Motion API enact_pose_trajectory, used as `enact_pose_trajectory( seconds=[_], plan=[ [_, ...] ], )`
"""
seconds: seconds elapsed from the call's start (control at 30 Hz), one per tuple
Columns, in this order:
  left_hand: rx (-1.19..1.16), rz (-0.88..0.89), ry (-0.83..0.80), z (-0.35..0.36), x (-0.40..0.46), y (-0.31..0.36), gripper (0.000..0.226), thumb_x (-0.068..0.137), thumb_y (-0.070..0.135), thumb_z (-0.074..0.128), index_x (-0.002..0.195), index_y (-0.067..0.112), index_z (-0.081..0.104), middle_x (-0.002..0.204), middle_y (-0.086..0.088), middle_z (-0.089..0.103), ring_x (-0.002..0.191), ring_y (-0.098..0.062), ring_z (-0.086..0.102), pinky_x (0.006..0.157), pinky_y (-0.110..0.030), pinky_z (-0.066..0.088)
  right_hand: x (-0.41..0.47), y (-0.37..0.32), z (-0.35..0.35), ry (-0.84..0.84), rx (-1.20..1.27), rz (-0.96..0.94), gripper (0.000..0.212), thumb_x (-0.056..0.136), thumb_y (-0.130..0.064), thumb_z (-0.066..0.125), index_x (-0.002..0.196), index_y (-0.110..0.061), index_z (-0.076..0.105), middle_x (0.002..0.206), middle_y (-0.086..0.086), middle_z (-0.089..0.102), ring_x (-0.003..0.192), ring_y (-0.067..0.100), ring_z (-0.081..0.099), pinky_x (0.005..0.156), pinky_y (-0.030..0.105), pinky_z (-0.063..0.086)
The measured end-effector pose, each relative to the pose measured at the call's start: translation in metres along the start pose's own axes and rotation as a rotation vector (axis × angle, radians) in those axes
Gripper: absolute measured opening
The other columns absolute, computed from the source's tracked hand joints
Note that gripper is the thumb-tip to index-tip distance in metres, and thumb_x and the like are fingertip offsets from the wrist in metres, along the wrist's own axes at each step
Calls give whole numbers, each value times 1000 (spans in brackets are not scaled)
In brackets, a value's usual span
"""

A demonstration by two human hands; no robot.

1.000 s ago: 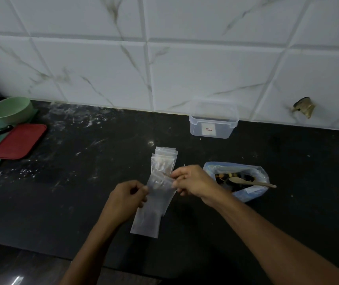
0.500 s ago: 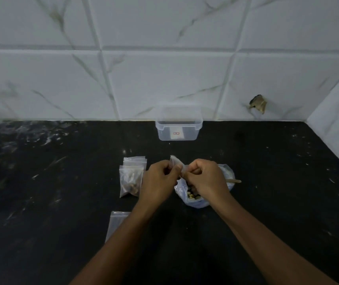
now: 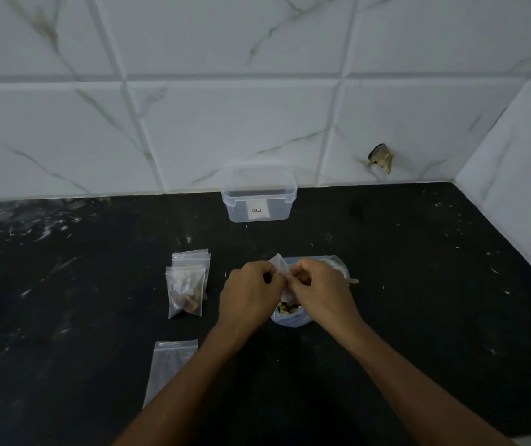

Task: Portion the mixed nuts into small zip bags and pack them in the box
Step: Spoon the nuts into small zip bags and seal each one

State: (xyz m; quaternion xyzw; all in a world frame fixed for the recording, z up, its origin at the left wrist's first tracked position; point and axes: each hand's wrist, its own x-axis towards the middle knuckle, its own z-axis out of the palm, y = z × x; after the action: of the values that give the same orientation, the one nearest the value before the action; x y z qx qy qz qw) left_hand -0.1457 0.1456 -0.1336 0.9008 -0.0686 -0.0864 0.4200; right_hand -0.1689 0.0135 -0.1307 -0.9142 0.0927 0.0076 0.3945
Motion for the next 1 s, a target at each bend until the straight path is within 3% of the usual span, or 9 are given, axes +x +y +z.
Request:
enact_pose_trajectory(
  seconds=[0.17, 0.27, 0.43, 0.53, 0.63, 0.73, 0.83, 0.9, 1.0],
  plan=[
    [208, -7, 25, -4, 2, 1, 26, 84, 27, 59, 59, 21, 56, 59, 2, 59, 57, -12, 58, 55, -32, 46, 1, 5, -12, 119, -120, -29, 19, 87, -14, 62, 73, -23, 53, 60, -6, 54, 54, 7, 52, 55, 22, 46],
    [238, 31, -41, -4, 3, 3, 28, 86, 27, 57, 60, 19, 56, 63, -3, 64, 58, -15, 60, 57, -34, 50, 1, 4, -13, 87, -163, -66, 9, 90, -17, 58, 87, -25, 54, 64, -6, 53, 57, 6, 53, 55, 22, 46],
    [251, 90, -123, -3, 3, 4, 33, 88, 26, 57, 55, 21, 50, 57, -1, 58, 54, -14, 55, 55, -30, 45, 0, 0, -17, 13, -250, -78, 5, 96, -25, 54, 95, -25, 59, 81, -7, 61, 76, 6, 60, 72, 22, 51],
    [266, 90, -91, -8, 6, 3, 24, 88, 29, 59, 65, 21, 57, 60, 4, 58, 55, -8, 55, 59, -30, 52, 1, 1, -24, 64, -218, -83, 8, 94, -21, 56, 89, -27, 54, 71, -5, 58, 66, 7, 59, 62, 19, 50],
    [145, 153, -41, -6, 9, 1, 6, 88, 30, 62, 92, 25, 63, 82, 7, 65, 74, -7, 62, 73, -33, 57, 1, 1, -25, 52, -221, -94, 12, 94, -21, 57, 84, -27, 53, 66, -7, 53, 60, 4, 54, 55, 15, 41],
    [-4, 229, -154, -3, 7, -5, 59, 83, 37, 71, 137, 30, 46, 128, 10, 55, 115, -3, 53, 94, -21, 45, 2, 0, -26, 51, -201, -65, 15, 93, -23, 59, 81, -29, 53, 71, -7, 57, 65, 3, 57, 59, 16, 47],
    [-61, 231, -347, 0, 2, -2, 105, 71, 47, 80, 153, 32, 16, 154, 12, 32, 138, -4, 35, 113, -29, 34, 3, -1, -28, 72, -209, -63, 18, 92, -25, 59, 77, -30, 52, 73, -4, 60, 68, 6, 60, 68, 25, 54],
    [-13, 228, -362, 5, -2, 3, 109, 71, 37, 84, 154, 26, 14, 155, 9, 30, 140, -5, 31, 118, -31, 28, 3, -4, -28, 60, -222, -59, 19, 93, -26, 59, 77, -31, 50, 74, -3, 62, 70, 7, 61, 71, 28, 55],
    [-77, 254, -193, 12, -2, 5, 92, 72, 34, 84, 147, 26, 31, 145, 8, 44, 133, -7, 42, 114, -40, 36, 5, -9, -29, 2, -219, -35, 14, 95, -28, 56, 82, -28, 51, 80, 0, 65, 75, 13, 64, 77, 33, 55]
  ],
)
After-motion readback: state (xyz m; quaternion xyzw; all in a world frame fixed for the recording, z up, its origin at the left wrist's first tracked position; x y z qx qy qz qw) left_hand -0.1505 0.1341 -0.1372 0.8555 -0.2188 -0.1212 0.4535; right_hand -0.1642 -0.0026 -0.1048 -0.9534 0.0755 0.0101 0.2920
